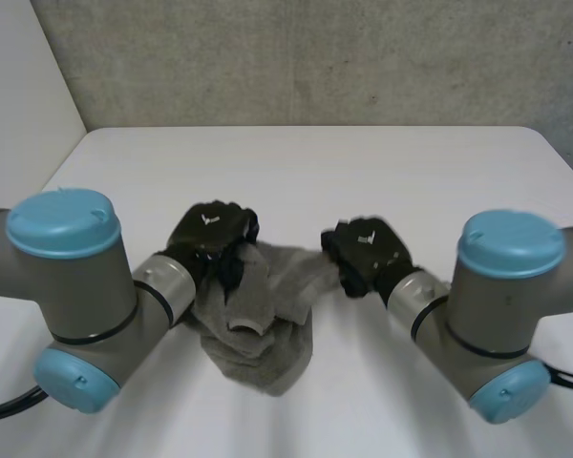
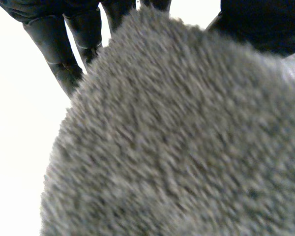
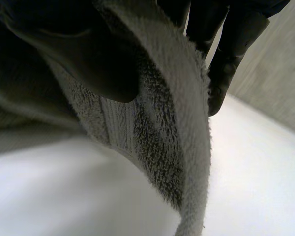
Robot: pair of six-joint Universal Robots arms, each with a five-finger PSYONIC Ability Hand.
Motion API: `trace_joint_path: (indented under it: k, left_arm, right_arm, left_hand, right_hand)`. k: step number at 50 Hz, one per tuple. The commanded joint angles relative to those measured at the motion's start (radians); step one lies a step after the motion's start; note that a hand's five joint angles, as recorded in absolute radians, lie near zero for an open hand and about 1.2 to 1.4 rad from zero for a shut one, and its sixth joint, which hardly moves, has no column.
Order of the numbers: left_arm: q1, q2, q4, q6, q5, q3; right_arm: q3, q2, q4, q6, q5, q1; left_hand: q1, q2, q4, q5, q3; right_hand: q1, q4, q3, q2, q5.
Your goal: Fold the towel.
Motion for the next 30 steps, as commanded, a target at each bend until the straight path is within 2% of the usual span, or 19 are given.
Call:
trace_joint_path:
  k: [1,3,6,8,14,16,22,30]
  left_arm:
    - [0.029,0.140,-0.002,-0.017,-0.003,0.027]
    - [0.055,0.232,-0.003,-0.056,-0.003,0.042]
    - [0.066,0.275,-0.008,-0.092,-0.001,0.056]
    - [0.085,0.347,-0.016,-0.156,0.013,0.087]
    - [0.112,0.401,-0.068,-0.190,0.050,0.128]
    - [0.117,0.401,-0.111,-0.192,0.074,0.159]
    - [0.123,0.342,-0.132,-0.190,0.086,0.177]
    - [0.099,0.026,-0.129,-0.173,0.085,0.243]
  right_arm:
    - [-0.001,-0.240,0.001,-0.010,-0.008,-0.032]
    - [-0.016,-0.333,0.016,-0.021,-0.010,-0.066]
    - [-0.033,-0.395,0.036,-0.035,-0.010,-0.083]
    - [-0.079,-0.481,0.107,-0.076,-0.015,-0.129]
    - [-0.174,-0.512,0.236,-0.148,-0.039,-0.163]
    - [-0.215,-0.494,0.308,-0.193,-0.060,-0.167]
    - [-0.243,-0.383,0.366,-0.244,-0.068,-0.154]
    - [-0.301,-0.167,0.374,-0.293,-0.053,-0.141]
  left_hand:
    - [-0.029,-0.061,-0.120,-0.260,-0.144]
    - [-0.029,-0.061,-0.120,-0.260,-0.144]
    - [-0.029,-0.061,-0.120,-0.260,-0.144]
    - [-0.029,-0.061,-0.120,-0.260,-0.144]
    - [-0.029,-0.061,-0.120,-0.260,-0.144]
    - [-0.029,-0.061,-0.120,-0.260,-0.144]
    - [-0.029,-0.061,-0.120,-0.260,-0.144]
    - [-0.029,-0.061,-0.120,-0.260,-0.144]
  right_hand:
    - [0.056,0.059,0.074,0.085,0.056]
    - [0.056,0.059,0.074,0.085,0.056]
    - [0.056,0.059,0.074,0.085,0.056]
    - [0.056,0.059,0.074,0.085,0.056]
    - [0.056,0.059,0.074,0.085,0.056]
    - [0.056,0.059,0.074,0.085,0.056]
    - [0.056,0.059,0.074,0.085,0.056]
    - [0.056,0.059,0.074,0.085,0.056]
